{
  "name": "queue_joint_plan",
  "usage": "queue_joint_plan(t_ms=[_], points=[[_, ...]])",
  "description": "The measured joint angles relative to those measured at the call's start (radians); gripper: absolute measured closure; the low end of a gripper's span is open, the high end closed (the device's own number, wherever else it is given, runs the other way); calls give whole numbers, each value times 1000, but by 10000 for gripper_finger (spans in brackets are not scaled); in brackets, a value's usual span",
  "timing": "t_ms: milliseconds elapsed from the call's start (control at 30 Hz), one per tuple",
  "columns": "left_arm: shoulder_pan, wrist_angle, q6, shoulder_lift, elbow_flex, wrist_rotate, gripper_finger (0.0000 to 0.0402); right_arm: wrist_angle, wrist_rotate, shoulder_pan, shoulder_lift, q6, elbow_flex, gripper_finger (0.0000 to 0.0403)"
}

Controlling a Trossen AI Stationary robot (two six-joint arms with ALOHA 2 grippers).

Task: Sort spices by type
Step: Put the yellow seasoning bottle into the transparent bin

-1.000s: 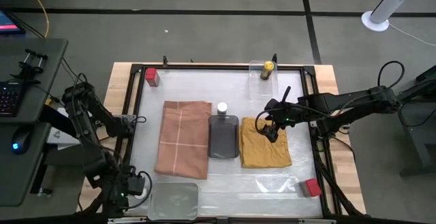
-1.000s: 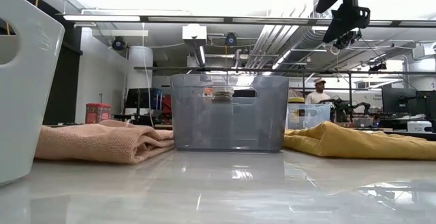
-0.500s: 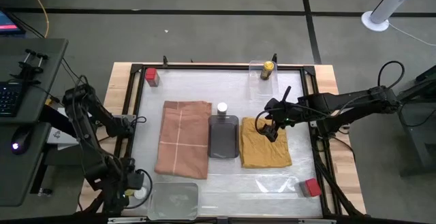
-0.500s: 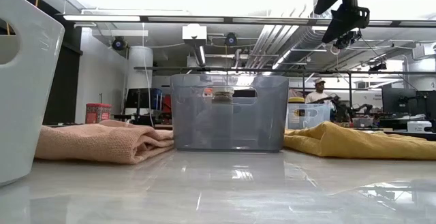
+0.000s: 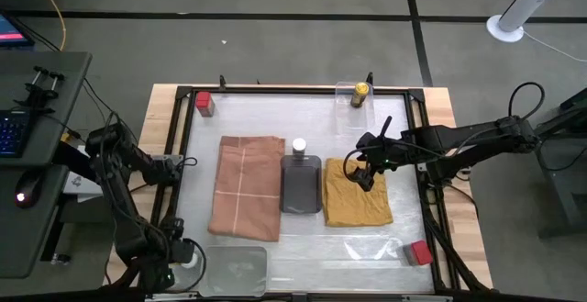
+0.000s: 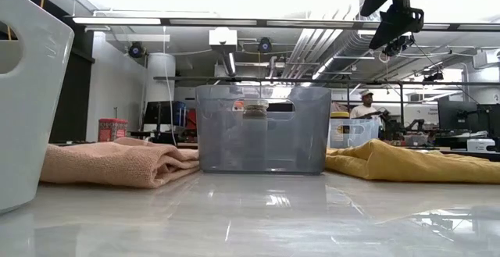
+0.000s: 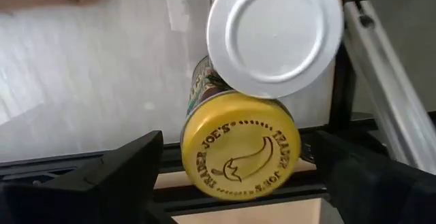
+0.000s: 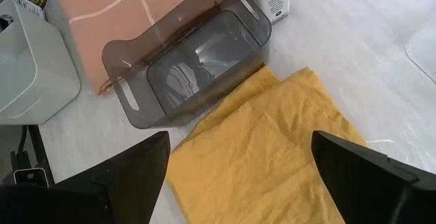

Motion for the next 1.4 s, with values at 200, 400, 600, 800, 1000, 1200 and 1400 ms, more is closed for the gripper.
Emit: queue_joint_plan(t_ms=[200, 400, 600, 800, 1000, 1200, 1400], points=[[-1, 0, -34, 31, 0, -28, 41, 0, 2, 0, 0, 0, 0, 50], [-1, 2, -37, 57, 0, -33, 62, 0, 4, 0, 0, 0, 0, 50], [-1, 1, -70, 62, 0, -33, 126, 0, 4, 0, 0, 0, 0, 50], [0, -4, -86, 27, 0, -4, 207, 0, 4, 0, 0, 0, 0, 50], [6, -160, -141, -115, 7, 37, 207, 0, 18, 0, 0, -3, 0, 50], [116, -422, -224, -295, 75, -58, 207, 0, 108, -2, 0, -5, 0, 50], [410, -461, -102, -352, 137, -198, 207, 4, 217, -3, -23, 35, 0, 50]])
